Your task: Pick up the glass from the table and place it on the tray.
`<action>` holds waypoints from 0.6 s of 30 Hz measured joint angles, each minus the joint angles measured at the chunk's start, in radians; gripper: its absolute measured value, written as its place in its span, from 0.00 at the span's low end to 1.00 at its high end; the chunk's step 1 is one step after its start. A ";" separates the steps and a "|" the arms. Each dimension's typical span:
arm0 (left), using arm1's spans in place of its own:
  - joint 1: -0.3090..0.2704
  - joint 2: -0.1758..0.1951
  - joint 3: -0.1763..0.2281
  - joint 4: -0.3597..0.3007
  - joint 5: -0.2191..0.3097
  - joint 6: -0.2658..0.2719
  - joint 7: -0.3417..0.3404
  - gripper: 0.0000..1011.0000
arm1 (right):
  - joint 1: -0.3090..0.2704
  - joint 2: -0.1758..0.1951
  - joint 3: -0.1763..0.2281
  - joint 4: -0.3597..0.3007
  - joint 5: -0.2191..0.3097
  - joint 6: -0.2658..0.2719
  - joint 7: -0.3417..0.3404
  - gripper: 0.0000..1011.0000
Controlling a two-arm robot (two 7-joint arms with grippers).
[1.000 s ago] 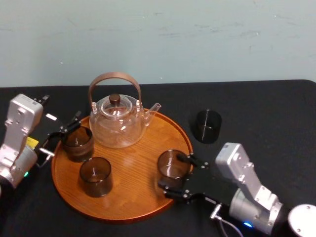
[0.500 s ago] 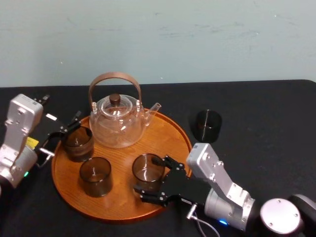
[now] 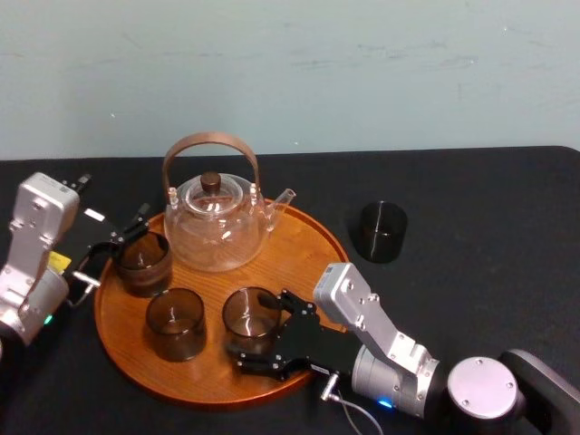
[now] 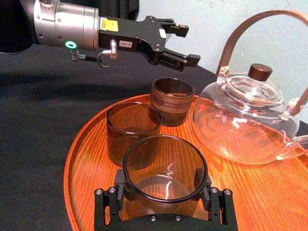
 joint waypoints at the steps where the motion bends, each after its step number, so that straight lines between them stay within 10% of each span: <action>1: 0.000 0.000 0.000 0.000 0.000 0.000 0.000 0.99 | 0.002 -0.001 -0.001 0.003 0.000 -0.001 0.000 0.89; 18: 0.000 0.000 0.000 0.000 0.000 0.000 0.000 0.99 | 0.011 -0.010 -0.011 0.027 -0.002 0.006 -0.003 0.89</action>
